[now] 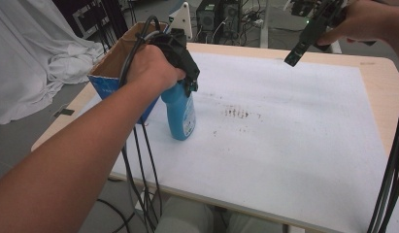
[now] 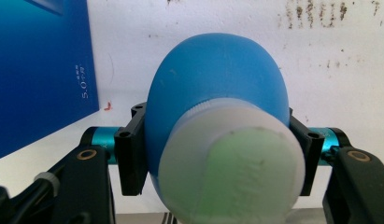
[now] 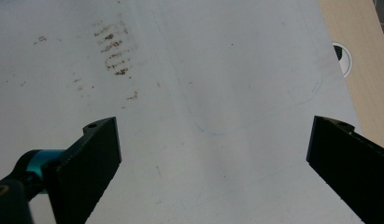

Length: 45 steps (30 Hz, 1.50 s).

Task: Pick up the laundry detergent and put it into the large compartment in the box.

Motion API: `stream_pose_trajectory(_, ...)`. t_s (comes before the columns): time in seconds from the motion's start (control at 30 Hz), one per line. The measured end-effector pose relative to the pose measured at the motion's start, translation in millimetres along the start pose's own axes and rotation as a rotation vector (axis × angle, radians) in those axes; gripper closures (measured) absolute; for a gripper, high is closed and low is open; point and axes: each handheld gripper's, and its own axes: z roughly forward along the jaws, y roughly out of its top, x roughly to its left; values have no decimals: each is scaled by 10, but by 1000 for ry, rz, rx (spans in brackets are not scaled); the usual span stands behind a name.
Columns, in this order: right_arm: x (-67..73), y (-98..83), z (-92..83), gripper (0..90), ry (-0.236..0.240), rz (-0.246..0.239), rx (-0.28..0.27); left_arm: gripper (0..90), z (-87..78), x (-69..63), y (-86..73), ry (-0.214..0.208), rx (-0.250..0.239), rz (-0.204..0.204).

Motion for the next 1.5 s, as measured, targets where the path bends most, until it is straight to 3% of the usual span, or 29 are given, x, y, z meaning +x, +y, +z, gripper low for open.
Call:
stream_pose_trajectory(0.17, -3, -12, -24, 21, -3, 7, -3, 375, -9, 12, 5, -11, 3, 5)
stream_pose_trajectory(0.2, 0, -23, -35, 21, -3, 14, -4, 375, -30, 36, 9, -57, -2, 14)
stream_pose_trajectory(0.27, -10, -35, -44, 22, -4, 6, -4, 376, -73, 69, 15, -87, -3, 23)
stream_pose_trajectory(0.43, -31, -70, -57, 21, -9, 14, -5, 376, -267, 11, 42, -82, 0, 118)
stream_pose_trajectory(0.57, -23, -79, -74, 21, -10, 13, -7, 377, -432, -19, 67, -84, -7, 163)
stream_pose_trajectory(0.67, -22, -104, -99, 21, -14, 22, -5, 377, -641, -60, 87, -81, -3, 288)
stream_pose_trajectory(0.87, -45, -168, -145, 22, -19, 27, -8, 378, -889, 12, 97, -112, -24, 361)
stream_pose_trajectory(1.0, -48, -199, -168, 21, -21, 34, -8, 378, -1044, 31, 99, -94, -29, 449)
stream_pose_trajectory(1.03, -48, -199, -168, 21, -21, 34, -8, 378, -1044, 31, 99, -94, -29, 449)
stream_pose_trajectory(1.17, -55, -224, -186, 22, -22, 37, -9, 378, -1215, 68, 109, -87, -34, 544)
stream_pose_trajectory(1.2, -55, -224, -186, 22, -22, 37, -9, 378, -1215, 68, 109, -87, -34, 544)
stream_pose_trajectory(1.27, -59, -232, -190, 22, -22, 39, -13, 379, -1274, 76, 102, -90, -38, 626)
stream_pose_trajectory(1.3, -59, -232, -190, 22, -22, 39, -13, 379, -1274, 76, 102, -90, -38, 626)
stream_pose_trajectory(1.33, -61, -234, -188, 21, -22, 35, -14, 379, -1302, 89, 89, -105, -45, 683)
stream_pose_trajectory(1.37, -63, -236, -188, 22, -22, 36, -12, 379, -1302, 89, 89, -105, -45, 683)
stream_pose_trajectory(1.47, -77, -245, -182, 22, -21, 37, -9, 379, -1407, 169, 99, -141, -59, 751)
stream_pose_trajectory(1.5, -75, -245, -181, 21, -20, 40, -8, 379, -1407, 169, 99, -141, -59, 751)
